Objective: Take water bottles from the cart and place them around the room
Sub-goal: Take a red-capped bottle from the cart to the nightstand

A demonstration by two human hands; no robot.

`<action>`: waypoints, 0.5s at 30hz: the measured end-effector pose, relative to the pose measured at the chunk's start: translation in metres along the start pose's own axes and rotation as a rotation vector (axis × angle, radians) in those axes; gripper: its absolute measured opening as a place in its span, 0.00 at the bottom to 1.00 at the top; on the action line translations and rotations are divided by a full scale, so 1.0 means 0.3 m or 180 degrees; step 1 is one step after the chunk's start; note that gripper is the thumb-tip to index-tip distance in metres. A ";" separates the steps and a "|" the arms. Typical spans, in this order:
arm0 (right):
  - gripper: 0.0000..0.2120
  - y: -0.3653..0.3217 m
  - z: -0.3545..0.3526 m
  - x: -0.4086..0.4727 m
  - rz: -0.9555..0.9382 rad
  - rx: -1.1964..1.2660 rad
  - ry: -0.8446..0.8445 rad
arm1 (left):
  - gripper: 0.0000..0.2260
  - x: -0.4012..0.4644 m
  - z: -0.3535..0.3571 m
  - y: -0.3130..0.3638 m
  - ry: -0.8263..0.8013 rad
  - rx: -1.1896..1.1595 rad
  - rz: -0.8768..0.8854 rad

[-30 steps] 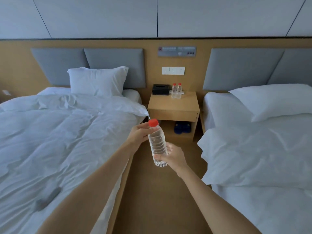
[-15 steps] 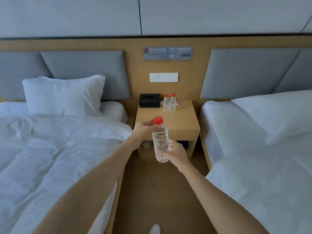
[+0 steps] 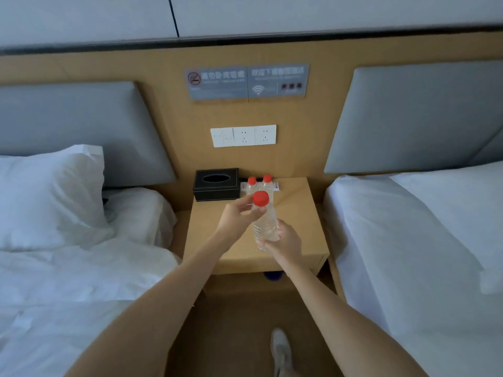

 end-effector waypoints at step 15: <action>0.30 0.516 0.408 0.653 0.0409 0.0051 0.0238 | 0.16 0.697 0.169 -0.492 0.0327 0.0402 -0.0217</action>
Point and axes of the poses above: each hand's wrist, its own x-axis towards the middle knuckle, its own z-axis out of the palm, y = z × x, the point moved 7 cm from there along x, towards the middle knuckle, and after that the axes turned 7 degrees about y, right-handed, at the moved point
